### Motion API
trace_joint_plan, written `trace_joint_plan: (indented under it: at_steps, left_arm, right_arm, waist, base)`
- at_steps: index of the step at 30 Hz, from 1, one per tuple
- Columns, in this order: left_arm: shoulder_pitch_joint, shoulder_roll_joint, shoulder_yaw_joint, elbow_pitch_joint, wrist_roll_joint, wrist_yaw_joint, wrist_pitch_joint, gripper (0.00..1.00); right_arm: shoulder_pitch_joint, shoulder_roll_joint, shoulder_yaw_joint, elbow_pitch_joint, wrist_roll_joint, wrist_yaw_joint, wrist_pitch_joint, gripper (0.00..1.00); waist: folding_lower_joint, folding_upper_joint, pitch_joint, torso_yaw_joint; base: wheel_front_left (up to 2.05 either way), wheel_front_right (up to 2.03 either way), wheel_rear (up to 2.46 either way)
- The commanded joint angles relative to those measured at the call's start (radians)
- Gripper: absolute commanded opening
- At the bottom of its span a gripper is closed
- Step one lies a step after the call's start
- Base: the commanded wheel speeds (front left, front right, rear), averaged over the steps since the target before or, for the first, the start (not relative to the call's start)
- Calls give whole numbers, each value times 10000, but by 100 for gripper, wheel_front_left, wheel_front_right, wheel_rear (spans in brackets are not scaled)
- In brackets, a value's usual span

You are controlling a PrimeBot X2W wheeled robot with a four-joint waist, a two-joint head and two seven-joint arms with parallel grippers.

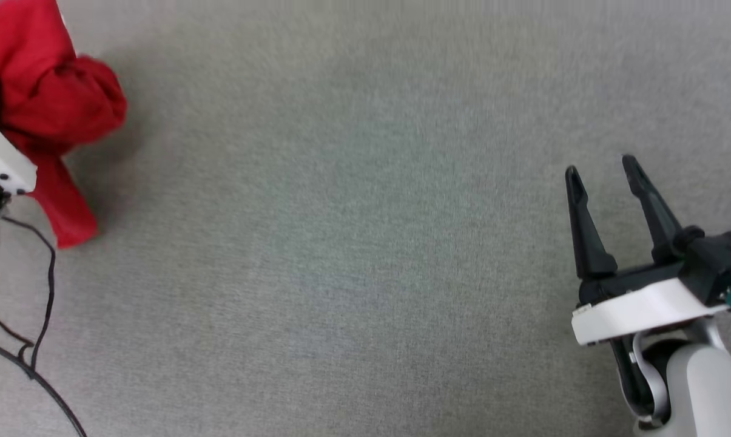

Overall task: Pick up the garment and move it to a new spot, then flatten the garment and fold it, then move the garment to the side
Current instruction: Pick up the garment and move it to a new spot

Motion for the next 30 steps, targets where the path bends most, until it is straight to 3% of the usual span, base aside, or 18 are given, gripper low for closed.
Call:
trace_joint_plan:
  at_steps: [1, 6, 12, 21, 30]
  left_arm:
    - [-90, -79, 67, -141, 68, -2, -654, 0]
    - [89, -238, 148, -622, 201, 103, -1963, 0]
    - [557, -515, 240, -1943, 381, 440, -2489, 0]
    - [2299, -1090, 2, -4893, 498, 1071, -2501, 0]
    - [4293, -1870, -1432, -7513, 676, 1235, -1628, 0]
  right_arm:
    - [304, -6, -69, 71, 173, -3, -36, 100]
    - [759, -5, -234, 93, 394, -1, -7, 100]
    - [1222, -3, -386, 38, 594, -3, 9, 100]
    - [1746, -2, -453, -222, 776, -1, 220, 100]
    - [2054, -2, -545, -523, 873, -1, 354, 100]
  waist:
    - [-1, 0, -918, 137]
    - [-1, 0, -1735, 61]
    - [-1, 0, -2503, -247]
    - [-1, 0, -3184, -1331]
    - [-1, 0, -3126, -2393]
  base:
    - [0, 0, 0]
    - [0, 0, 0]
    - [0, 0, 0]
    - [0, 0, 0]
    - [0, 0, 0]
